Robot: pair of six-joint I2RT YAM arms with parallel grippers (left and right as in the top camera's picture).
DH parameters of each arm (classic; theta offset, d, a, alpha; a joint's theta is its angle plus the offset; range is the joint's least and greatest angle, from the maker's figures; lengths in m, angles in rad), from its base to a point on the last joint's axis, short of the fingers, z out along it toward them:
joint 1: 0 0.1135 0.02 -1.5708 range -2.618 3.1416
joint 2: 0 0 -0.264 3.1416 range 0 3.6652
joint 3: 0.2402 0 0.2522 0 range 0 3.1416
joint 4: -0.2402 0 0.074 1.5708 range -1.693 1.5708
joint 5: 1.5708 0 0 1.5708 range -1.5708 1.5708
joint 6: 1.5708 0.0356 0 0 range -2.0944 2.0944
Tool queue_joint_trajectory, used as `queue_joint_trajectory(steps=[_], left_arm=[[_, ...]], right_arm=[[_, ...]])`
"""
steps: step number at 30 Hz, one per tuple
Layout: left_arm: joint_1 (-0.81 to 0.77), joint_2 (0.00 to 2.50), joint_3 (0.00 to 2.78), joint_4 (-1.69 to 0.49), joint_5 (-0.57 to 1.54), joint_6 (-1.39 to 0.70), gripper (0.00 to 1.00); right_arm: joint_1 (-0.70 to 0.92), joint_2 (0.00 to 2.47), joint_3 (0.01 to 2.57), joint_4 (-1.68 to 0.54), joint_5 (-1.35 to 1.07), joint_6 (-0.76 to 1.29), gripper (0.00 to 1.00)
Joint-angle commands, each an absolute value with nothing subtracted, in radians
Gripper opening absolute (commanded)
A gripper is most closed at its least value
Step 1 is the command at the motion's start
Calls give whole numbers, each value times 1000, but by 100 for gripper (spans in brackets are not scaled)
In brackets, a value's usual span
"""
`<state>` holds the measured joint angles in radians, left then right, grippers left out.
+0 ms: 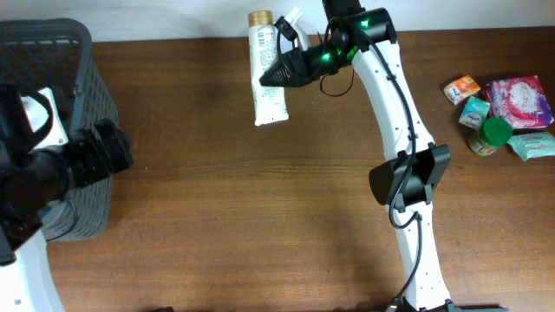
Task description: Scan the item barcode
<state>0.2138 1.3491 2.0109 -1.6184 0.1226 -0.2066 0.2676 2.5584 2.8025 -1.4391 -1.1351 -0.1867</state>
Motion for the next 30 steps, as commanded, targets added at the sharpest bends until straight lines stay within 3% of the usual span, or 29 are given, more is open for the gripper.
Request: queue_joint_trajectory(steps=[1,10,14,17,21,26,30], left_arm=[[219,1347,2011,-1617,123,-216,99],[219,1347,2011,-1617,123,-216,99],[219,1347,2011,-1617,123,-216,99],[219,1347,2011,-1617,123,-216,99],[219,1347,2011,-1617,123,-216,99],[219,1347,2011,-1617,123,-216,99],[219,1347,2011,-1617,123,-216,99]], right_arm=[[268,2540,2832,-1435,-1192,-207,4],[268,2540,2832,-1440,-1153,-206,4],[268,2540,2831,-1493,-1027,-205,4],[270,2540,2831,-1551,-810,-169,4],[309,2542,2809,-1626,-44,248,4],[388,2543,2642,-1619,224,384,4],[431,2543,2423,-1516,298,392,4]])
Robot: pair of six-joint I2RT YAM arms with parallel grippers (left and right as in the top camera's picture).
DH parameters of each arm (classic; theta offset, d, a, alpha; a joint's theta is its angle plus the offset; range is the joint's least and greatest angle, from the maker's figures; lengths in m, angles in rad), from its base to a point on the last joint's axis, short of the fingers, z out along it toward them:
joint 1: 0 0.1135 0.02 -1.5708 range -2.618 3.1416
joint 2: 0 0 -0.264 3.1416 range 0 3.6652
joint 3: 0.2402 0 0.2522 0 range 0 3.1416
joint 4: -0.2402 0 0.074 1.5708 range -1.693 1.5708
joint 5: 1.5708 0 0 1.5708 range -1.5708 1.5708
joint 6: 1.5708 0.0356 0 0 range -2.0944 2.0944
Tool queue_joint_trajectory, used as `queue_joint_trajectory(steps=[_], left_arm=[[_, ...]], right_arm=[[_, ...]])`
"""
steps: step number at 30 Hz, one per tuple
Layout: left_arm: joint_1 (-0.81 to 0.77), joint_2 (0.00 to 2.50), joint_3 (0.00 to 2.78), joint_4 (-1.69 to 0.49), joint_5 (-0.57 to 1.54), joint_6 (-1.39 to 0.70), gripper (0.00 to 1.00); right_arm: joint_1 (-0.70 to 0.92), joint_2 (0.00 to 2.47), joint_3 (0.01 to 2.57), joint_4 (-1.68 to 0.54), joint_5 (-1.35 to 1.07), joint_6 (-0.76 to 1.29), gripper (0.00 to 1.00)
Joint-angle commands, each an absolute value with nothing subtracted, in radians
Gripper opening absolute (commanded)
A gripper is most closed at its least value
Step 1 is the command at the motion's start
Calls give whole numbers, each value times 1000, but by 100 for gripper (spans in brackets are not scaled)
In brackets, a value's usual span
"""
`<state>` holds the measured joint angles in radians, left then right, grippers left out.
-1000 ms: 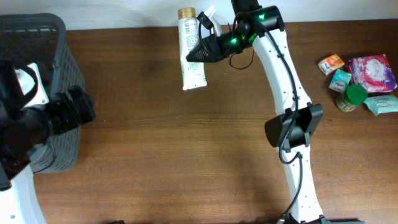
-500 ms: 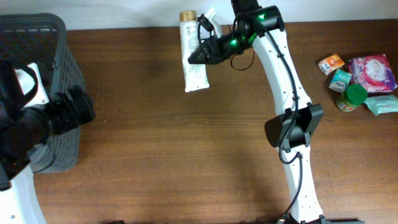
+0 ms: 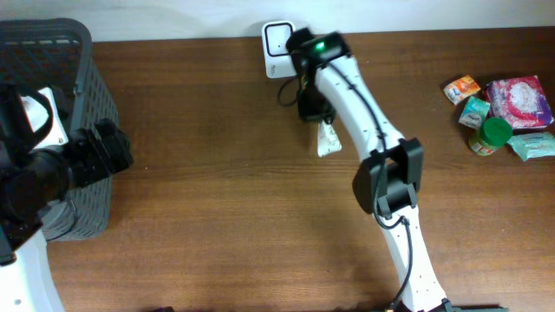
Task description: Scan the item barcode
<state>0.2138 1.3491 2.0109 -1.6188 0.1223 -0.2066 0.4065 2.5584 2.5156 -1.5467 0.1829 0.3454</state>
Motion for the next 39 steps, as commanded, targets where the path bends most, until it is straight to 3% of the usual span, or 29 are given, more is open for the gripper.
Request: queue_joint_trajectory(steps=[1,3,5,6,7,10,17,22,24,27,29,33,37,38,39], left_arm=[[219,1347,2011,-1617,123,-216,99],[219,1347,2011,-1617,123,-216,99],[219,1347,2011,-1617,123,-216,99],[219,1347,2011,-1617,123,-216,99],[219,1347,2011,-1617,123,-216,99],[219,1347,2011,-1617,123,-216,99],[219,1347,2011,-1617,123,-216,99],[219,1347,2011,-1617,123,-216,99],[219,1347,2011,-1617,123,-216,99],[219,1347,2011,-1617,123,-216,99],[219,1347,2011,-1617,123,-216,99],[219,1347,2011,-1617,123,-216,99],[219,1347,2011,-1617,123,-216,99],[219,1347,2011,-1617,123,-216,99],[219,1347,2011,-1617,123,-216,99]], right_arm=[[439,2543,2368,-1495,334,429,4],[450,2543,2313,-1476,383,454,4],[465,2543,2296,-1463,393,454,12],[474,2543,2297,-1461,393,454,19],[488,2543,2297,-1461,393,454,39],[538,2542,2300,-1462,353,453,44],[633,2542,2441,-1496,257,362,77],[545,2541,2619,-1621,257,325,91],[481,2541,2621,-1636,220,309,91],[371,2542,2590,-1625,-41,130,90],[313,2542,2552,-1613,-229,19,79],[289,2542,2434,-1537,-266,11,75],[312,2543,2313,-1461,-272,11,62],[321,2543,2284,-1439,-281,12,39],[328,2543,2275,-1429,-281,19,27]])
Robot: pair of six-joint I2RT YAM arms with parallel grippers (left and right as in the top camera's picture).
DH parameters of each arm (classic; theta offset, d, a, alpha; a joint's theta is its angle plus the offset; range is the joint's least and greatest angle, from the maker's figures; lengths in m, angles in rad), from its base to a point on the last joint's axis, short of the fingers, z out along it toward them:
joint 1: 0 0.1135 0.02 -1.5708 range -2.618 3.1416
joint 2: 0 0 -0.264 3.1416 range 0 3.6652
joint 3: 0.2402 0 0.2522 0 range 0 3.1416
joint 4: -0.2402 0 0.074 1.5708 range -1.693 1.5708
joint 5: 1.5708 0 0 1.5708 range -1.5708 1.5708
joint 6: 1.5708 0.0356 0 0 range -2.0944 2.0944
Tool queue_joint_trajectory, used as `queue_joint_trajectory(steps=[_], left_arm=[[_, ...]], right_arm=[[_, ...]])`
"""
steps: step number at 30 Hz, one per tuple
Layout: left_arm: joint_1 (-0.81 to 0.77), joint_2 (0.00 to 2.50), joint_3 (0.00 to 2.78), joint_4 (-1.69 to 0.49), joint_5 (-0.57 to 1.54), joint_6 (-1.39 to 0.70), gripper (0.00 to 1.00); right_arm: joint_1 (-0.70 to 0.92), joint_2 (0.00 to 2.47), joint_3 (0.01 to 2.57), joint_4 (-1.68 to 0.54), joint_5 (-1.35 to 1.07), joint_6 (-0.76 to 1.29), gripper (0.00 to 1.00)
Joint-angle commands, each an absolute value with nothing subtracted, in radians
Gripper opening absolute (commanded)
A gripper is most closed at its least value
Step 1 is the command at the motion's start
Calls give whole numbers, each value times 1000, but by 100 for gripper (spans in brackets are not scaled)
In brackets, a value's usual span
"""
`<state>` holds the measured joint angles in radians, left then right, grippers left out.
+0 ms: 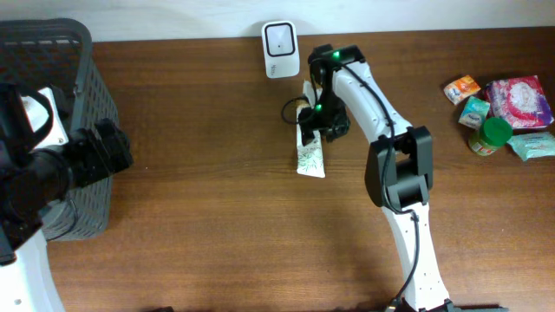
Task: Scan the item barcode
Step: 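Place the tube at far right and withdraw the right gripper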
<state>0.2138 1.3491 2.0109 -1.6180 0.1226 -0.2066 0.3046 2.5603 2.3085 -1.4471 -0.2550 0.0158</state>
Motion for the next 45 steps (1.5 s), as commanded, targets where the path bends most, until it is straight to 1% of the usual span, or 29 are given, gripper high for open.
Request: queue_joint_trajectory(steps=[1,2,3,6,8,11,14,18,23,25,28,33,36,40,43,45], left_arm=[[219,1347,2011,-1617,123,-216,99],[219,1347,2011,-1617,123,-216,99],[219,1347,2011,-1617,123,-216,99],[219,1347,2011,-1617,123,-216,99],[219,1347,2011,-1617,123,-216,99],[219,1347,2011,-1617,123,-216,99],[219,1347,2011,-1617,123,-216,99],[219,1347,2011,-1617,123,-216,99],[219,1347,2011,-1617,123,-216,99],[219,1347,2011,-1617,123,-216,99],[219,1347,2011,-1617,123,-216,99],[219,1347,2011,-1617,123,-216,99],[219,1347,2011,-1617,123,-216,99],[219,1347,2011,-1617,123,-216,99],[219,1347,2011,-1617,123,-216,99],[219,1347,2011,-1617,123,-216,99]], right_arm=[[334,2543,2276,-1419,-278,49,14],[336,2542,2288,-1417,-277,73,5],[336,2542,2300,-1416,-277,88,4],[334,2537,2397,-1424,-276,114,4],[334,2536,2523,-1408,-277,113,4],[333,2536,2628,-1295,-277,113,4],[334,2542,2624,-1144,-277,113,4],[328,2544,2548,-897,-247,113,4],[325,2548,2523,-786,-247,141,4],[325,2556,2523,-781,-241,141,4],[319,2554,2524,-789,-181,199,4],[235,2473,2541,-873,-180,245,4],[142,2409,2542,-996,-179,244,4],[3,2392,2542,-1116,-159,245,4],[-116,2393,2540,-1206,17,244,4],[-164,2395,2539,-1235,89,241,4]])
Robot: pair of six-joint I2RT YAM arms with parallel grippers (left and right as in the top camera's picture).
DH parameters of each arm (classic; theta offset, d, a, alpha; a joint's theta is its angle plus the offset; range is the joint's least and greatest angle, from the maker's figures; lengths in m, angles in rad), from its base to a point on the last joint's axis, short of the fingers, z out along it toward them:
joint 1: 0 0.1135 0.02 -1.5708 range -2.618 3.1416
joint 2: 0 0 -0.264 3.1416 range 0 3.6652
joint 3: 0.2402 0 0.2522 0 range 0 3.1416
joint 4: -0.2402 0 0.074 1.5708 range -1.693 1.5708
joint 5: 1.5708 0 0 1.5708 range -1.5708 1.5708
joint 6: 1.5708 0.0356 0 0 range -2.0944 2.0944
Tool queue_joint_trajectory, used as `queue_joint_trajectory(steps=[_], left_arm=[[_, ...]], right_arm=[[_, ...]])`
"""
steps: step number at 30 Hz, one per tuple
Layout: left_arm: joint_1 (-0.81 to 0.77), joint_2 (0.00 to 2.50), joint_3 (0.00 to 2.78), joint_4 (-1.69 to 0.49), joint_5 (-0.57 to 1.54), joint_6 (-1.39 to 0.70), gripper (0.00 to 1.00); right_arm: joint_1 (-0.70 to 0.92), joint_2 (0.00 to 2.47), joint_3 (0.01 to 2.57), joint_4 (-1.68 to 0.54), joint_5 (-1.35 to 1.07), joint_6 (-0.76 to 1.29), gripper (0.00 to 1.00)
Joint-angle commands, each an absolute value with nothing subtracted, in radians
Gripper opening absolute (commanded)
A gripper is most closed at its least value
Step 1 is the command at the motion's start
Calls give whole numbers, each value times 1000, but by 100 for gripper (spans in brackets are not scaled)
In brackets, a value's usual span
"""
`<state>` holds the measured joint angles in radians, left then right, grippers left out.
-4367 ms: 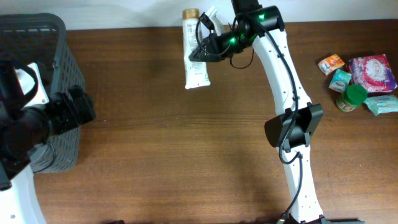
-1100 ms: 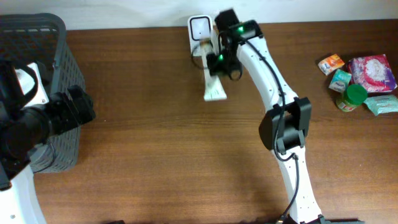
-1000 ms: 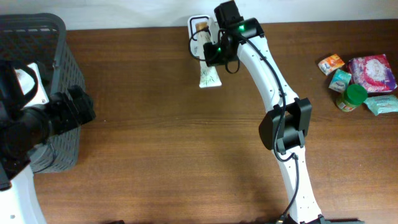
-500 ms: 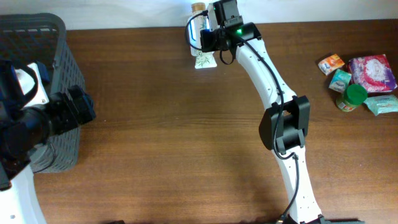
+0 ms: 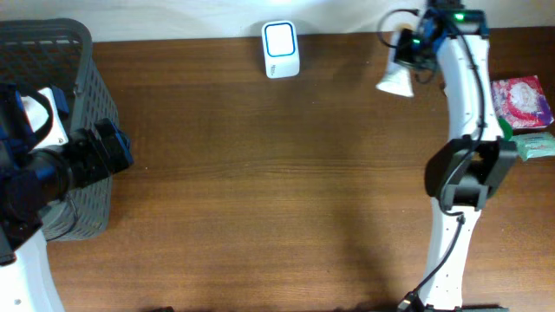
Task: Scan the item barcode
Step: 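Place the tube at far right and withdraw the right gripper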
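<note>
The white scanner (image 5: 281, 49) stands at the table's back edge, its face towards the camera. Well to its right, my right gripper (image 5: 408, 54) is raised near the back edge, shut on a white tube (image 5: 393, 83) whose flat end points down-left. The tube's upper part is hidden by the gripper, and no barcode is visible. On the far left, my left gripper (image 5: 102, 154) hovers beside the basket; its fingers are too dark to read.
A dark mesh basket (image 5: 52, 52) fills the left end of the table. At the right edge lie a pink packet (image 5: 520, 97) and a teal packet (image 5: 536, 146), partly behind the right arm's upper link (image 5: 464, 169).
My right gripper has moved with the tube from just below and right of the scanner to the back right of the table. The scanner's face now looks pale blue. The left arm is unchanged.
At first my right gripper held the tube high at the back, covering the scanner. Then it held it lower, right of the scanner, then in front of it. Now the tube is far to the right, towards the other packets.
</note>
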<state>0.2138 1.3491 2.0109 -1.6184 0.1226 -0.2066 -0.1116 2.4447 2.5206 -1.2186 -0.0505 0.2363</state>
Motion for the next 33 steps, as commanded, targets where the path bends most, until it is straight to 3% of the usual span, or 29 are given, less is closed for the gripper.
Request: queue_joint_trajectory(steps=[1,6,8,9,10,11,12,18,20,26,33], left_arm=[[219,1347,2011,-1617,123,-216,99],[219,1347,2011,-1617,123,-216,99],[219,1347,2011,-1617,123,-216,99],[219,1347,2011,-1617,123,-216,99],[219,1347,2011,-1617,123,-216,99],[219,1347,2011,-1617,123,-216,99],[219,1347,2011,-1617,123,-216,99],[219,1347,2011,-1617,123,-216,99],[219,1347,2011,-1617,123,-216,99],[219,1347,2011,-1617,123,-216,99],[219,1347,2011,-1617,123,-216,99]], right_arm=[[-192,2395,2537,-1246,123,241,4],[-298,2397,2525,-1250,170,242,4],[-310,2397,2524,-1255,170,242,11],[-313,2397,2524,-1259,170,242,23],[-313,2397,2524,-1266,169,242,56],[-311,2397,2524,-1273,169,242,80],[-309,2397,2524,-1285,169,242,85],[-308,2302,2525,-1414,-5,245,97],[-302,2187,2525,-1481,-116,245,97],[-208,1986,2524,-1692,-120,218,97],[-14,1769,2510,-1699,-89,188,97]])
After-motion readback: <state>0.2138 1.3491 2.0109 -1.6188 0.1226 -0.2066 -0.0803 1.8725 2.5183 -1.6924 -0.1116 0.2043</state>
